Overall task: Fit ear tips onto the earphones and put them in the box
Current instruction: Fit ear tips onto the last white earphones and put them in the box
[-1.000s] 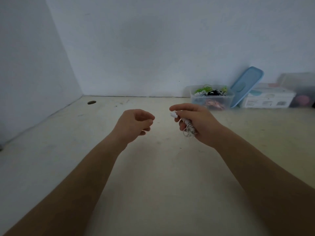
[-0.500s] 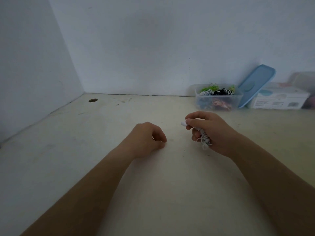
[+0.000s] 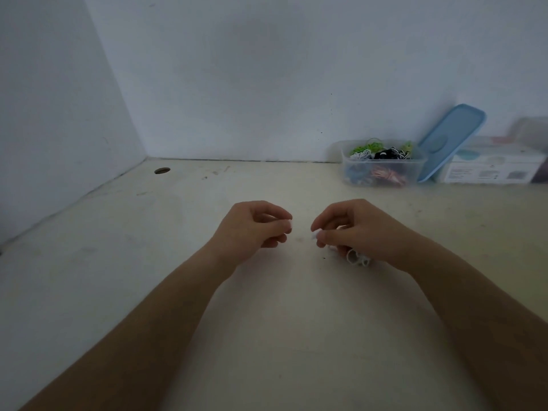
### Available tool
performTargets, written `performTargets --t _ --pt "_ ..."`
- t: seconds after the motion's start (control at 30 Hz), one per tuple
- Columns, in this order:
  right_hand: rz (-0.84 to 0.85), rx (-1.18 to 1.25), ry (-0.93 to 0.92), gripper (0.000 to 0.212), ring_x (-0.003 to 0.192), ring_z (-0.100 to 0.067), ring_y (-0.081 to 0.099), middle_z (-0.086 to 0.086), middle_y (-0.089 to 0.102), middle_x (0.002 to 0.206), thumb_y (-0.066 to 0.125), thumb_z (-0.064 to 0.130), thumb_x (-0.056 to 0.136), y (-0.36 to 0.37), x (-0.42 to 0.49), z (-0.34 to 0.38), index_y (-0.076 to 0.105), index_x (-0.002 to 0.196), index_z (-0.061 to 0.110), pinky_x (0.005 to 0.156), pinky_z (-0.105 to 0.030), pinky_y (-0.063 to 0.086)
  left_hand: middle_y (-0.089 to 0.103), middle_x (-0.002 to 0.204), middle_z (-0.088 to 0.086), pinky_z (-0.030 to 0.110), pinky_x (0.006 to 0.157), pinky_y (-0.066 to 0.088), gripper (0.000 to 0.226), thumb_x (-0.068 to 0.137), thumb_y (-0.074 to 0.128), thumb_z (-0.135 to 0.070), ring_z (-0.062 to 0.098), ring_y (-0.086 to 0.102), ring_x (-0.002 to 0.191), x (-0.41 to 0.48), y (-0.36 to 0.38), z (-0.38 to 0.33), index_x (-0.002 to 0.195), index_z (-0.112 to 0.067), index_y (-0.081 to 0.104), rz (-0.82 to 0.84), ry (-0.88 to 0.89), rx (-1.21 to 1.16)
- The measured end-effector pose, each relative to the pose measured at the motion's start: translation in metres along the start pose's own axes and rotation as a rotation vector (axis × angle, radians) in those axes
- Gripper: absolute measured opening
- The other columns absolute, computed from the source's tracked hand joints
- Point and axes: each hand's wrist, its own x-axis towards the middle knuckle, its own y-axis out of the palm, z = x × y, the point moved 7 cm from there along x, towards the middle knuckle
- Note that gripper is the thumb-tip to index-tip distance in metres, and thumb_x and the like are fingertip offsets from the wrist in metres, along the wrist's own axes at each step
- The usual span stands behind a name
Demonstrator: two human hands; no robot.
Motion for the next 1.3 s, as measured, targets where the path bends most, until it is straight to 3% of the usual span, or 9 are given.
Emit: performTargets --t 0.1,0.2,0.4,1.0,1.3 --pt "0.023 0.031 -0.025 0.008 0.073 -0.022 0.068 -0.004 0.077 0.083 0.073 0.012 0.088 0.004 -0.001 0.003 0.072 0.096 0.015 0.077 -0.042 0.059 0.077 0.087 0.007 0.028 0.076 0.061 0.011 0.088 0.072 -0.01 0.02 0.074 0.08 -0.004 0.009 0.0 0.099 -0.009 0.073 0.034 -0.007 -0.08" --pt "-0.001 0.097 -0.042 0.009 0.075 -0.026 0.069 -0.007 0.077 0.084 0.071 0.009 0.089 0.004 -0.001 0.004 0.072 0.097 0.012 0.081 -0.041 0.058 0.077 0.09 0.01 0.028 0.078 0.06 0.013 0.088 0.071 -0.007 0.019 0.073 0.081 -0.007 0.017 0.0 0.1 -0.006 0.072 0.067 -0.001 -0.16" --pt "-0.027 0.232 -0.059 0.011 0.074 -0.027 0.065 -0.014 0.077 0.086 0.07 0.004 0.089 0.002 -0.003 0.007 0.066 0.098 0.001 0.072 -0.031 0.057 0.076 0.09 0.012 0.023 0.071 0.057 0.013 0.087 0.068 0.002 0.018 0.072 0.08 -0.008 0.02 0.001 0.096 -0.007 0.07 0.103 -0.026 -0.276" --pt "-0.048 0.176 -0.09 0.011 0.074 -0.028 0.066 -0.011 0.077 0.083 0.073 0.009 0.087 -0.001 -0.004 0.01 0.07 0.097 0.006 0.076 -0.04 0.055 0.076 0.091 0.015 0.024 0.073 0.057 0.016 0.086 0.068 0.003 0.019 0.072 0.081 -0.009 0.021 -0.001 0.1 -0.003 0.072 0.131 -0.002 -0.252" --pt "-0.018 0.186 -0.125 0.011 0.065 -0.016 0.063 -0.012 0.075 0.079 0.075 0.007 0.084 -0.005 -0.008 0.015 0.075 0.096 0.007 0.065 -0.022 0.054 0.075 0.085 0.012 0.023 0.07 0.056 0.012 0.083 0.07 -0.003 0.019 0.072 0.078 -0.011 0.023 -0.005 0.094 -0.007 0.073 0.174 0.019 -0.25"
